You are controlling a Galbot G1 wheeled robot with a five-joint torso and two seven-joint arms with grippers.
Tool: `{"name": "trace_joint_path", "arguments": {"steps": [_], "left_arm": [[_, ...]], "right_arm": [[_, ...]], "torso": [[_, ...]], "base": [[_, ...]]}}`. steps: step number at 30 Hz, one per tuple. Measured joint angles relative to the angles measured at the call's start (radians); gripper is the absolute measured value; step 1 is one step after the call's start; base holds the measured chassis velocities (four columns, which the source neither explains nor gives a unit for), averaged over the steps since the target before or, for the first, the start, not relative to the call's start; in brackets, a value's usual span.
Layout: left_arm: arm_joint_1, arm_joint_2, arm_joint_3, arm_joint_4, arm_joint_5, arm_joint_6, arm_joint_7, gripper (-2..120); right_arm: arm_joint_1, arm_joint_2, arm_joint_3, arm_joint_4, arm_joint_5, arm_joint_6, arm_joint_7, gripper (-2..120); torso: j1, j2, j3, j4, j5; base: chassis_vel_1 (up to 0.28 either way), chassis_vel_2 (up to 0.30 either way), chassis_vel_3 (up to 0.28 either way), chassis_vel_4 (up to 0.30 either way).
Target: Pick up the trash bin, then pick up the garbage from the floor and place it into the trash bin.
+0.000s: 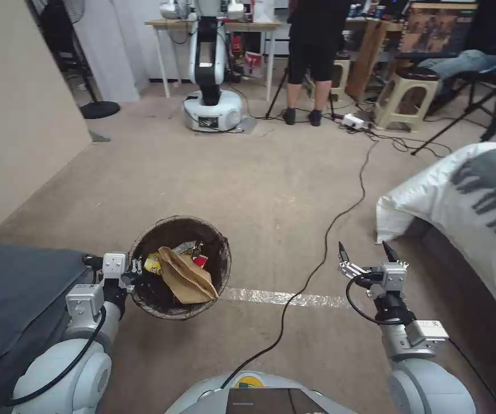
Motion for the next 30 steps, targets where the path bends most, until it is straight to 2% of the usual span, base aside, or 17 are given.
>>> {"name": "trace_joint_path", "arguments": {"steps": [5, 9, 17, 20, 25, 30], "left_arm": [[0.000, -0.001, -0.003, 0.000, -0.001, 0.000, -0.001, 3], [-0.001, -0.001, -0.009, 0.000, -0.017, 0.009, -0.017, 3], [-0.041, 0.006, -0.010, 0.000, -0.168, 0.091, -0.144, 3], [-0.055, 0.010, -0.009, 0.004, -0.186, 0.101, -0.165, 3], [-0.086, 0.014, -0.005, 0.039, -0.274, 0.122, -0.241, 3], [-0.124, 0.017, -0.002, 0.101, -0.310, 0.122, -0.263, 3]], "right_arm": [[0.003, -0.001, 0.003, 0.000, 0.003, -0.007, 0.002, 100], [0.010, -0.001, -0.001, 0.000, 0.003, -0.015, 0.003, 100], [0.014, 0.001, -0.020, 0.004, 0.002, -0.030, 0.010, 100], [0.014, -0.001, -0.023, 0.006, 0.001, -0.035, 0.012, 100], [0.019, -0.007, -0.027, 0.011, 0.001, -0.052, 0.018, 100], [0.024, -0.005, -0.042, 0.014, -0.008, -0.066, 0.025, 100]], "torso": [[0.000, 0.000, 0.000, -0.0011, 0.0000], [0.000, 0.000, 0.000, -0.0006, 0.0000], [0.000, 0.000, 0.000, -0.0006, -0.0001], [0.000, 0.000, 0.000, -0.0007, 0.0001], [0.000, 0.000, 0.000, -0.0006, -0.0001], [0.000, 0.000, 0.000, -0.0006, -0.0001]], "base": [[0.010, 0.006, 0.007, 0.009], [0.000, 0.000, 0.000, 0.000], [0.000, 0.000, 0.000, 0.000], [0.000, 0.000, 0.000, 0.000], [0.000, 0.000, 0.000, 0.000], [0.000, 0.000, 0.000, 0.000]]}}
